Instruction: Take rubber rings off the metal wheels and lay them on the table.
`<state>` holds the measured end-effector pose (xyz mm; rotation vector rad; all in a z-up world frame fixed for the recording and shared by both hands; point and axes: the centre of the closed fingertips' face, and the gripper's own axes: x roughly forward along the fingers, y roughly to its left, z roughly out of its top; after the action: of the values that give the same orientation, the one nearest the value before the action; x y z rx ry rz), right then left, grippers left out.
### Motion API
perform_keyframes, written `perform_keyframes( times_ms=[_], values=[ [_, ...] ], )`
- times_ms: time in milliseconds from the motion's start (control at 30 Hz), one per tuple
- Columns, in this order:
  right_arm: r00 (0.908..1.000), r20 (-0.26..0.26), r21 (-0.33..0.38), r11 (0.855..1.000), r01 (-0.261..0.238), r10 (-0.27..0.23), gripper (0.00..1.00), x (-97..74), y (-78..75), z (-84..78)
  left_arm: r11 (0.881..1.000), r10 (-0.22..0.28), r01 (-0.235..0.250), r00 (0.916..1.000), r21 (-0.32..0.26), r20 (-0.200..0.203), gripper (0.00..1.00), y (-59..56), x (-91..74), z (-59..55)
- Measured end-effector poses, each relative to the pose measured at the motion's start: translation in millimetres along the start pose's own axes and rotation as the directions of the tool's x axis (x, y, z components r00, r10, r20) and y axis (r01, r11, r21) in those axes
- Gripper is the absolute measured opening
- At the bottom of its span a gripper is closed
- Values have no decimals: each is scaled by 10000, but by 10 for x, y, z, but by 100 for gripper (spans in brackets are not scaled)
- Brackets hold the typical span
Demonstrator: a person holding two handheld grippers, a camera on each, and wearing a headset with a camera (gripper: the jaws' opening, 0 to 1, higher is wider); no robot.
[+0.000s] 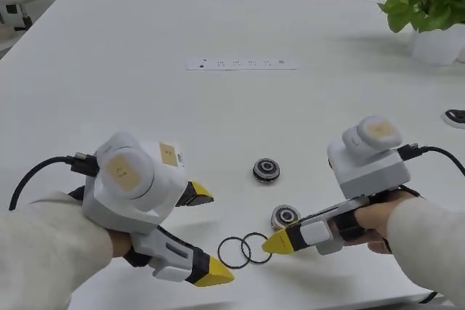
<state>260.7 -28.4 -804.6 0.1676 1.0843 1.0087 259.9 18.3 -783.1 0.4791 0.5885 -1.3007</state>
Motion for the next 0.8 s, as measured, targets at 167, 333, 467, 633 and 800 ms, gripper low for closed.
perform_keyframes(
  times_ms=[167,333,467,633,800],
  values=[
    [9999,-27,-160,9998,-155,154,19,12,33,7,10000,6,-6,10000,6,-43,69,-2,4,-5],
    [9994,236,-271,9994,-237,243,20,-21,45,77,10000,37,-37,10000,-46,-15,69,3,3,1],
    [9980,581,-351,9991,-227,247,21,-57,49,153,10000,0,0,10000,-61,-50,69,-12,15,-8],
    [9968,778,-441,9989,-170,204,23,-80,68,187,9999,-2,2,10000,-137,-65,69,-24,24,-14],
    [9937,1085,-523,9984,-220,276,24,-126,96,249,9997,87,-89,9999,-207,-73,70,-18,25,-20]
  ],
)
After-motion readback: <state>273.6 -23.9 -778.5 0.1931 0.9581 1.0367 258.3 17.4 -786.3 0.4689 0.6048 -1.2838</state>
